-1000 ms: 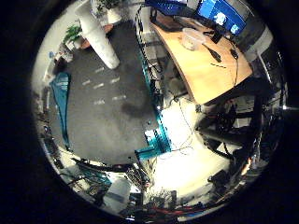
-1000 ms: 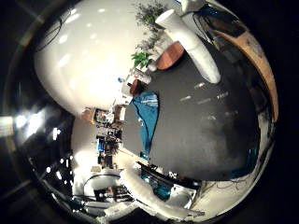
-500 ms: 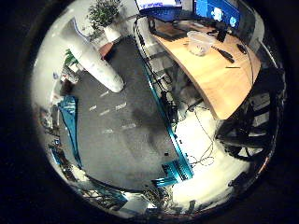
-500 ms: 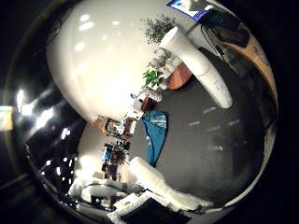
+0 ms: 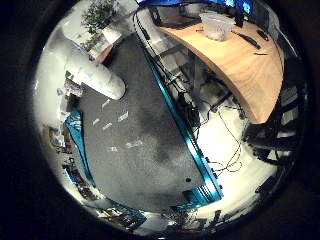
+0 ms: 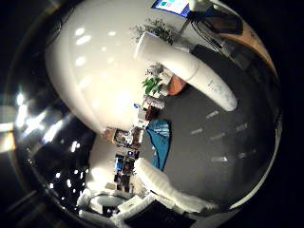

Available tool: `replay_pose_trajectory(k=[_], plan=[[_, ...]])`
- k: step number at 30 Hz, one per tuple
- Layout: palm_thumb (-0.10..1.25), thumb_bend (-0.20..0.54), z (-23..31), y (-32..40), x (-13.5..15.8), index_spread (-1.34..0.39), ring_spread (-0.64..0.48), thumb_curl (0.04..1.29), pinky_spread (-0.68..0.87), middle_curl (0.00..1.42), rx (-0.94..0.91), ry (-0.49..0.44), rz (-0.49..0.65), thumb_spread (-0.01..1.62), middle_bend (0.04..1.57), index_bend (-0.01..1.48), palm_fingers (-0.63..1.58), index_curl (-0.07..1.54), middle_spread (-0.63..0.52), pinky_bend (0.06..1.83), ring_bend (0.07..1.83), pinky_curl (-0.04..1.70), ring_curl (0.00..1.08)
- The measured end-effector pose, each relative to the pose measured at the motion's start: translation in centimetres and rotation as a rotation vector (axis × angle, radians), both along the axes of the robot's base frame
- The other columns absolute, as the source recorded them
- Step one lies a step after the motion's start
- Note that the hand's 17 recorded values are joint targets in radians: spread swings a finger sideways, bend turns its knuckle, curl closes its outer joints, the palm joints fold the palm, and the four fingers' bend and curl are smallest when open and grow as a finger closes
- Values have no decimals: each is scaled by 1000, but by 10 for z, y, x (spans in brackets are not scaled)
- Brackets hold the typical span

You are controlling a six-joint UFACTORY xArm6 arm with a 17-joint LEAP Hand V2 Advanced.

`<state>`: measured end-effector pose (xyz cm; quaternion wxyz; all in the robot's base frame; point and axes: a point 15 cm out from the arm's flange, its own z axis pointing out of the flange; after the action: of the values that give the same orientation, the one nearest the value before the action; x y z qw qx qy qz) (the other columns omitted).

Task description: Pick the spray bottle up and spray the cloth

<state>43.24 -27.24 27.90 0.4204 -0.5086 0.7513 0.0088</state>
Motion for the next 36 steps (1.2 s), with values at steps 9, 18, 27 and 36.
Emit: replay_pose_trajectory(k=[9,18,27,36], plan=[[396,-26,5,-24,19,-109,176,266,298,335,-13,-19,-5,1007,200,153,91,262,196,314,264,321,268],[389,-27,3,-26,49,-109,175,267,297,336,-9,-19,21,1004,202,152,88,261,196,320,273,325,269],[371,-28,-3,-1,74,-114,174,267,303,339,17,-29,67,1008,207,153,94,263,195,322,277,325,267],[357,-26,1,14,97,-119,146,266,280,341,43,-70,88,1016,204,141,129,252,176,350,329,325,277]])
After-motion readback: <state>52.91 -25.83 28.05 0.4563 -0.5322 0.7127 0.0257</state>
